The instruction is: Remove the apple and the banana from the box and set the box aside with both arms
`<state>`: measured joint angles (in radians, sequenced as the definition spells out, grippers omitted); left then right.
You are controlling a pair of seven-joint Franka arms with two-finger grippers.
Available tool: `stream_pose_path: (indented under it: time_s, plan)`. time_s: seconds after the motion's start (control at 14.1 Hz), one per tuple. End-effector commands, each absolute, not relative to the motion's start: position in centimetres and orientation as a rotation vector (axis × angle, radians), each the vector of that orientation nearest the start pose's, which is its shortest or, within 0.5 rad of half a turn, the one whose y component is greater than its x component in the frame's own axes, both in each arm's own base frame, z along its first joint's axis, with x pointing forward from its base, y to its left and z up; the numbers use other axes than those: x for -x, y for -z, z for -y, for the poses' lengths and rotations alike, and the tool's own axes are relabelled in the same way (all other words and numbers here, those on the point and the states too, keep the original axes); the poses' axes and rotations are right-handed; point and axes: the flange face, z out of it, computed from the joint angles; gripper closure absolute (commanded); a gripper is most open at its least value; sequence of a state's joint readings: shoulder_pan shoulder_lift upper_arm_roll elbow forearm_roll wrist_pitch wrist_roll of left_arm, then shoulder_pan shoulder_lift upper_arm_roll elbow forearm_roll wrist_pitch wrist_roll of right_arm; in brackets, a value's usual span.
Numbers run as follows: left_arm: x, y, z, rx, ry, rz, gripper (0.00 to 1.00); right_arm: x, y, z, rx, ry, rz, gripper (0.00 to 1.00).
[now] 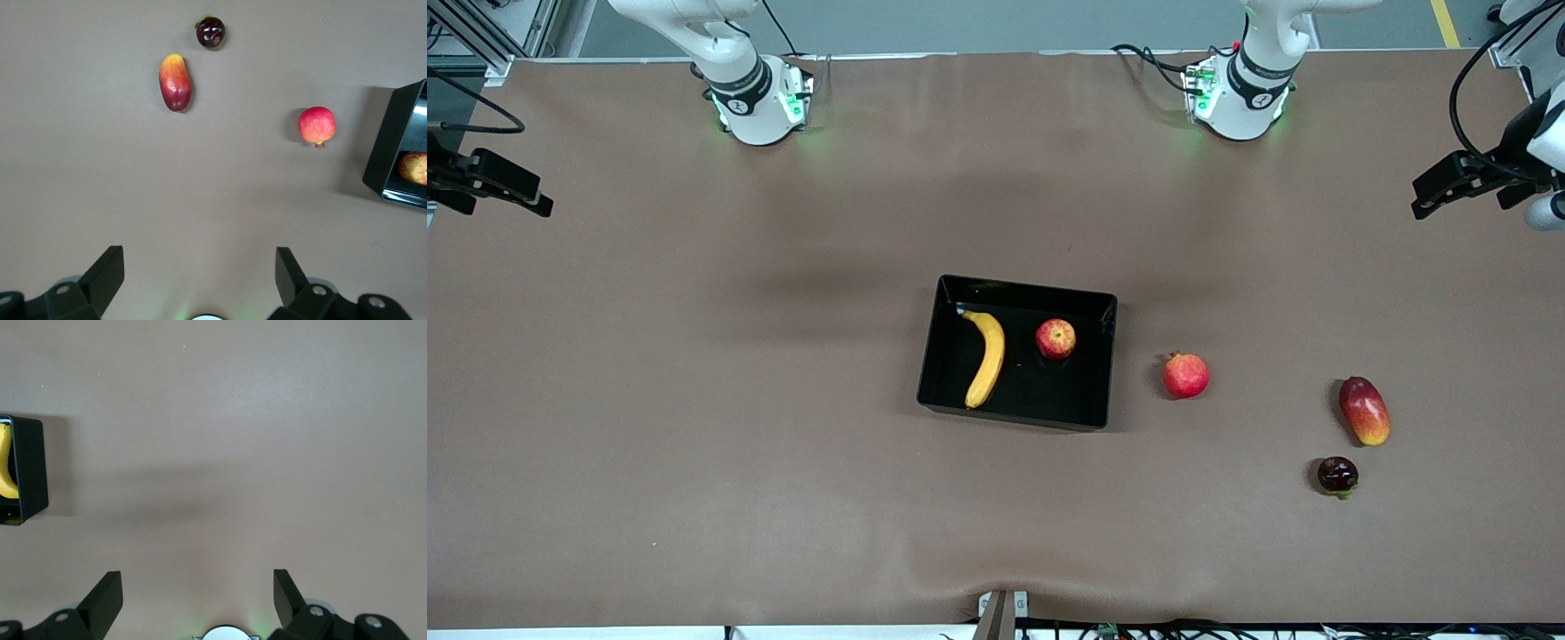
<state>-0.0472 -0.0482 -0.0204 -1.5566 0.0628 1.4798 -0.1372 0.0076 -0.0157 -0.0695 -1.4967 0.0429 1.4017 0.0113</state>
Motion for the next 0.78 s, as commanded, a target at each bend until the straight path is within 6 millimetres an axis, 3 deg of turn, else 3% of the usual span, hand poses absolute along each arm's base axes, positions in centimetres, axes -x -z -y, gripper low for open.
stream_pose_path:
  time_s: [0.0,0.28,0.36,0.43,0.5,0.64,0.71]
  plan:
    - [-52.5,-65.8,2.7,3.085,-0.023,0.100,0.00,-53.0,-65.6,2.9,3.099,-0.120,-0.130,0.00]
    - [-52.8,-65.5,2.6,3.076,-0.028,0.108,0.00,-53.0,-65.6,2.9,3.099,-0.120,-0.126,0.00]
    - [-52.9,-66.4,3.4,3.079,0.000,0.090,0.00,-53.1,-65.7,2.8,3.100,-0.118,-0.123,0.00]
    - [-53.4,-65.6,3.9,3.084,-0.021,0.083,0.00,-53.1,-65.7,2.8,3.100,-0.118,-0.123,0.00]
    - [-54.0,-64.7,4.9,3.087,-0.047,0.063,0.00,-53.1,-65.7,2.8,3.100,-0.118,-0.123,0.00]
    - [-54.5,-62.9,9.9,3.084,-0.081,-0.061,0.00,-53.1,-65.5,2.6,3.100,-0.123,-0.119,0.00]
    - [-55.1,-61.0,12.5,3.077,-0.125,-0.096,0.00,-53.1,-65.6,2.5,3.100,-0.121,-0.116,0.00]
